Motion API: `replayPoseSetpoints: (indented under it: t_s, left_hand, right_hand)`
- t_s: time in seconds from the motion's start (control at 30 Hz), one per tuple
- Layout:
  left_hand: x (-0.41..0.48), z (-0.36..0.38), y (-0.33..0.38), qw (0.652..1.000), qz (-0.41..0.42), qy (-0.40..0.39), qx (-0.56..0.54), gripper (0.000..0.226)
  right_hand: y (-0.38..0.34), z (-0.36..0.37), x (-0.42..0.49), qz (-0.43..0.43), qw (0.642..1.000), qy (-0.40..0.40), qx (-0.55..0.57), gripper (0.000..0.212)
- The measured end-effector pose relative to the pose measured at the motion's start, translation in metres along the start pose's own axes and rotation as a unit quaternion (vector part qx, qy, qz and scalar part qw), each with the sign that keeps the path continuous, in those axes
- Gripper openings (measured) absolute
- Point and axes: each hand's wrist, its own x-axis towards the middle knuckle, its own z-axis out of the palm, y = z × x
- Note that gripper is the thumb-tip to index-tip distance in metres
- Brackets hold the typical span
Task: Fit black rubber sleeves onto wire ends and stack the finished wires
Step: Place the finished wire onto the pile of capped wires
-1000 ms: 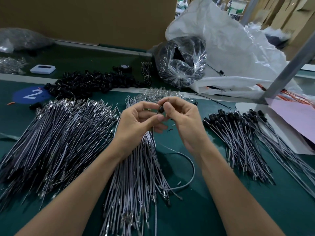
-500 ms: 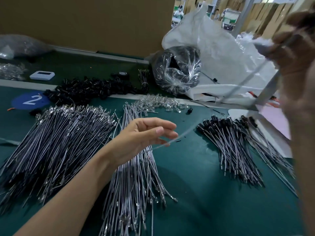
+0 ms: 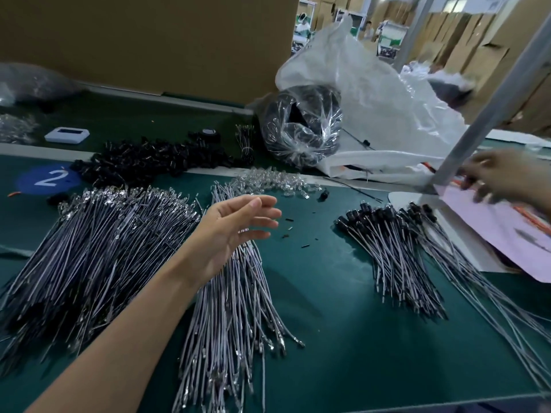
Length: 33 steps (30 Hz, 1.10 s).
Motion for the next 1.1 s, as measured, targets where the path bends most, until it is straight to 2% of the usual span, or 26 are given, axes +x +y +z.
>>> replayPoseSetpoints:
  t_s: [0.1, 0.17, 0.23, 0.3, 0.33, 0.4, 0.43, 0.53, 0.6, 0.73, 0.83, 0.97, 1.1]
  left_hand:
    - [0.0, 0.002, 0.0, 0.998, -0.001, 0.058, -0.005, 0.025]
    - [0.001, 0.005, -0.001, 0.993, 0.01, 0.119, 0.003, 0.026]
    - [0.003, 0.006, -0.002, 0.982, 0.042, 0.184, 0.016, 0.028]
    - [0.004, 0.004, -0.002, 0.966, 0.076, 0.246, 0.034, 0.029]
    - [0.004, 0.002, -0.002, 0.957, 0.088, 0.274, 0.044, 0.029]
    - [0.004, -0.002, -0.001, 0.943, 0.097, 0.313, 0.056, 0.03]
    - [0.004, -0.002, -0.001, 0.939, 0.096, 0.325, 0.057, 0.031]
    - [0.005, -0.002, -0.002, 0.932, 0.086, 0.346, 0.056, 0.035]
    - [0.006, 0.001, -0.003, 0.93, 0.081, 0.352, 0.062, 0.037]
    - [0.008, 0.003, -0.003, 0.933, 0.073, 0.348, 0.054, 0.037]
    - [0.006, 0.001, -0.002, 0.929, 0.078, 0.357, 0.051, 0.037]
    - [0.006, -0.004, -0.001, 0.912, 0.086, 0.397, 0.057, 0.036]
    - [0.007, -0.005, -0.002, 0.89, 0.094, 0.437, 0.09, 0.029]
  right_hand:
    - [-0.044, 0.04, -0.018, 0.0, 0.996, 0.006, -0.09, 0.026]
    - [-0.049, 0.063, -0.019, 0.031, 0.996, 0.0, -0.084, 0.032]
    - [-0.065, 0.068, -0.022, 0.033, 0.995, 0.056, -0.07, 0.033]
    - [-0.097, 0.075, -0.027, -0.047, 0.992, 0.12, -0.014, 0.028]
    - [-0.117, 0.079, -0.035, -0.099, 0.987, 0.124, 0.023, 0.025]
    - [-0.156, 0.087, -0.056, -0.184, 0.973, 0.075, 0.116, 0.018]
    - [-0.174, 0.094, -0.069, -0.204, 0.968, 0.025, 0.144, 0.014]
    - [-0.214, 0.124, -0.103, -0.213, 0.951, -0.148, 0.167, 0.015]
    - [-0.23, 0.143, -0.118, -0.196, 0.943, -0.208, 0.167, 0.023]
    - [-0.242, 0.164, -0.122, -0.165, 0.946, -0.214, 0.18, 0.025]
    - [-0.238, 0.165, -0.12, -0.125, 0.932, -0.236, 0.246, 0.024]
    - [-0.229, 0.161, -0.121, -0.076, 0.885, -0.238, 0.393, 0.022]
    - [-0.228, 0.154, -0.123, -0.094, 0.841, -0.206, 0.492, 0.017]
